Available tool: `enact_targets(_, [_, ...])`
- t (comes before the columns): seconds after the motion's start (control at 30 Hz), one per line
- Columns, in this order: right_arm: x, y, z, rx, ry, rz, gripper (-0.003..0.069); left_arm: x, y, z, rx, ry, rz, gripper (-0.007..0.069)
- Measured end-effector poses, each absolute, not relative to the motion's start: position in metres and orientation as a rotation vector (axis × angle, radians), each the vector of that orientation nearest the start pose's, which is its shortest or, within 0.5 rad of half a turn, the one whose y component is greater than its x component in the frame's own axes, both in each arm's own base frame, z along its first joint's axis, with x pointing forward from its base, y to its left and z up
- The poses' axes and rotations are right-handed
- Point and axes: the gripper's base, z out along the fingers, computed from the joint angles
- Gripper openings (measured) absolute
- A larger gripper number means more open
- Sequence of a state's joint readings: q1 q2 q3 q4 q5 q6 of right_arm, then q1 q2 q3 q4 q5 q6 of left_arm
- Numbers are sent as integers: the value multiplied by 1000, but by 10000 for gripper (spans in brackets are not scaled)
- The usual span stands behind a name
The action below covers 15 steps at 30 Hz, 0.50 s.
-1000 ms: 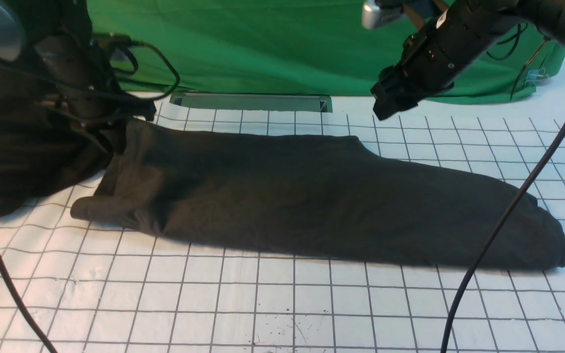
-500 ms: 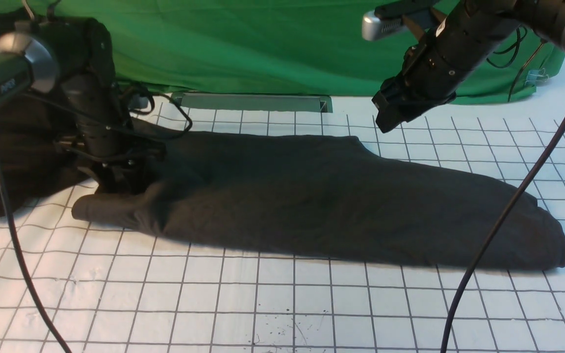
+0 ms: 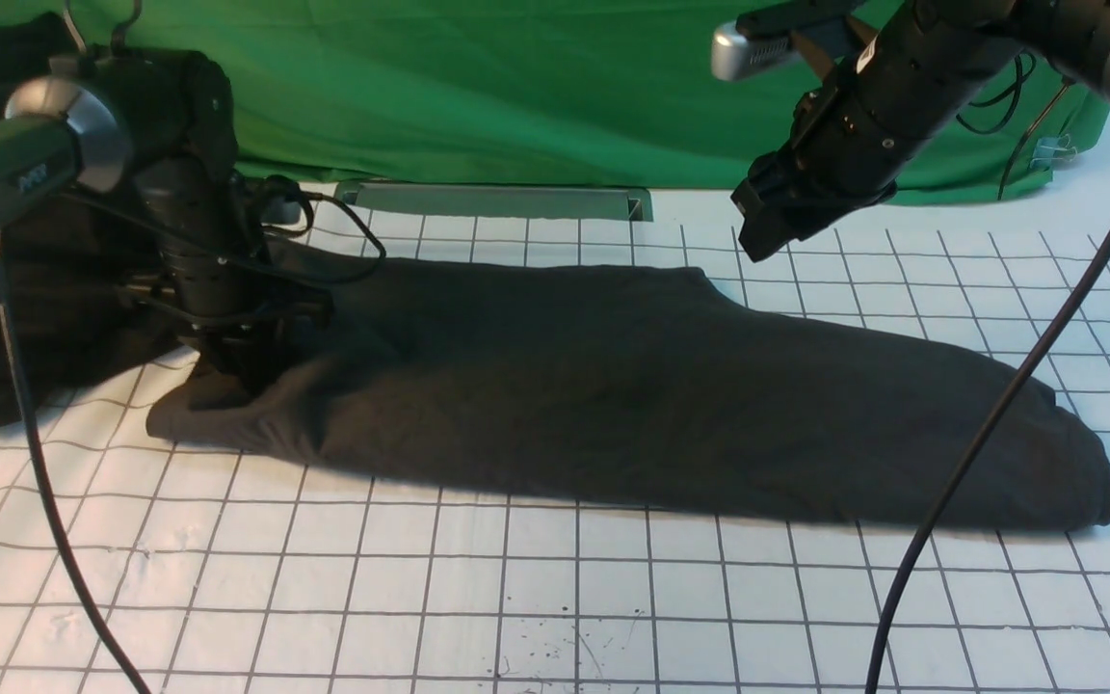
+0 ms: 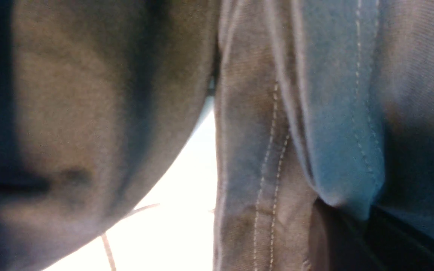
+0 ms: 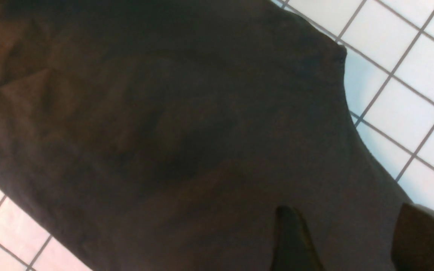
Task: Fold a long-sleeved shirt over a white checkered tablecloth.
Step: 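Pull the folded dark garment lengthwise by its ends to straighten it flat on the table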
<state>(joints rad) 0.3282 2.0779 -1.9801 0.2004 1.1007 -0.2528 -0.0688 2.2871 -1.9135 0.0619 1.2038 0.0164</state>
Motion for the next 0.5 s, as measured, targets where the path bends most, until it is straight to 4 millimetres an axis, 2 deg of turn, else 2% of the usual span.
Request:
enact_targets(0.13, [432, 164, 290, -704, 2583, 292, 347, 467, -24, 179, 176, 3039, 129, 13])
enact_targets(0.3, [432, 164, 290, -704, 2583, 292, 347, 463, -19, 210, 170, 2968, 201, 13])
enact_targets(0.37, [432, 164, 290, -704, 2583, 292, 347, 462, -18, 215, 161, 2955, 212, 13])
enact_targets(0.5, [432, 164, 290, -704, 2592, 293, 347, 463, -17, 214, 167, 2957, 232, 17])
